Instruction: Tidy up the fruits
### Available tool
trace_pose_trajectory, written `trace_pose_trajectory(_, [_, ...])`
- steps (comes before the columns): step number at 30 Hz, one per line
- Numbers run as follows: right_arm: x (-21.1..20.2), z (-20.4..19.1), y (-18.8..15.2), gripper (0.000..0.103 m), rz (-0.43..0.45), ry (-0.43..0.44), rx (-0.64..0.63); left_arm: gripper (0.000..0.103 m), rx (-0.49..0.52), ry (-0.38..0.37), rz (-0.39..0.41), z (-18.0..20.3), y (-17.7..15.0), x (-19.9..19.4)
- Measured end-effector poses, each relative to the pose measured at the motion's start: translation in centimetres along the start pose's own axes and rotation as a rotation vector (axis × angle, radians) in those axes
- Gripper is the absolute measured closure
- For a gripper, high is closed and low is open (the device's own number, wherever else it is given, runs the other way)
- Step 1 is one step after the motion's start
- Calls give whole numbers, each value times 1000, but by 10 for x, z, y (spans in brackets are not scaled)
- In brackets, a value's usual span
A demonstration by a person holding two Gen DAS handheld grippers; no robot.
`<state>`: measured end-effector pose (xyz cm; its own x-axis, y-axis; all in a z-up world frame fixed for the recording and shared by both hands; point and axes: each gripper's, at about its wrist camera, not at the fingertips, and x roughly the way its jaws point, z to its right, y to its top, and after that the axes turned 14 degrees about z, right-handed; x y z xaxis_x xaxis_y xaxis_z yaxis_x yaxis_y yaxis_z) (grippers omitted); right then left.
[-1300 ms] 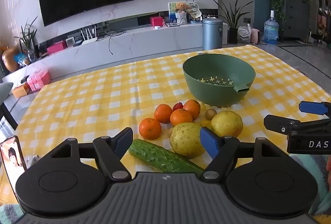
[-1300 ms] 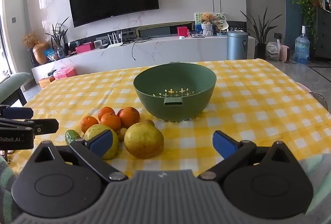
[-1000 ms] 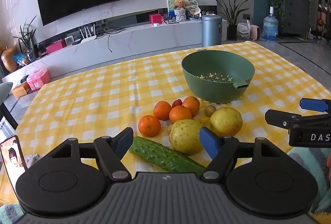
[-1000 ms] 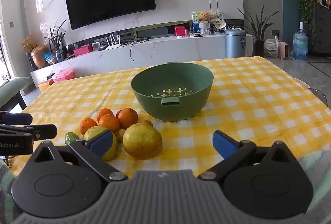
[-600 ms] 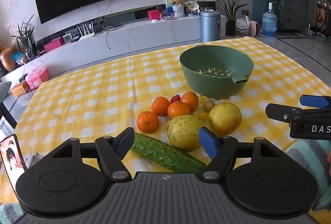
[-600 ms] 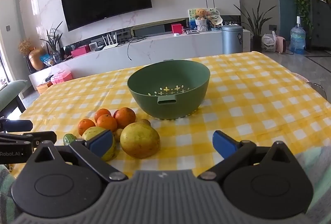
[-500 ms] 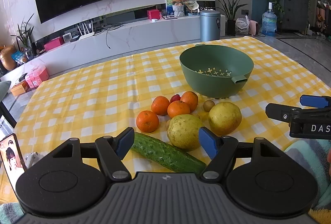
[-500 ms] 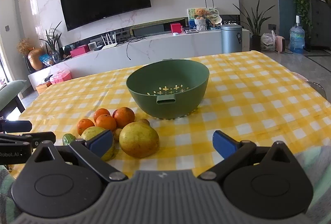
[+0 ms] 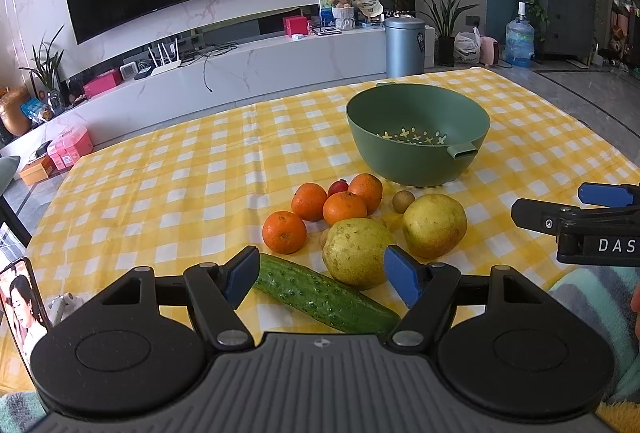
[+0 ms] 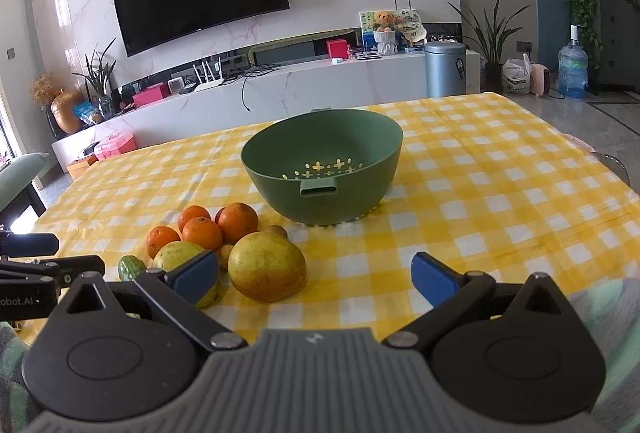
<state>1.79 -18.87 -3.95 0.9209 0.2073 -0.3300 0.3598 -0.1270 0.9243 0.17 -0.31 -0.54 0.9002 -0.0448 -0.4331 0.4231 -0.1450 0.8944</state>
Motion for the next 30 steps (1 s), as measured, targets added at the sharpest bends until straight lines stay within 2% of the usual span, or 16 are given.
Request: trace_pose_trajectory(30, [3, 1, -3, 4, -11, -3, -1, 19, -1, -3, -17, 2, -1, 2])
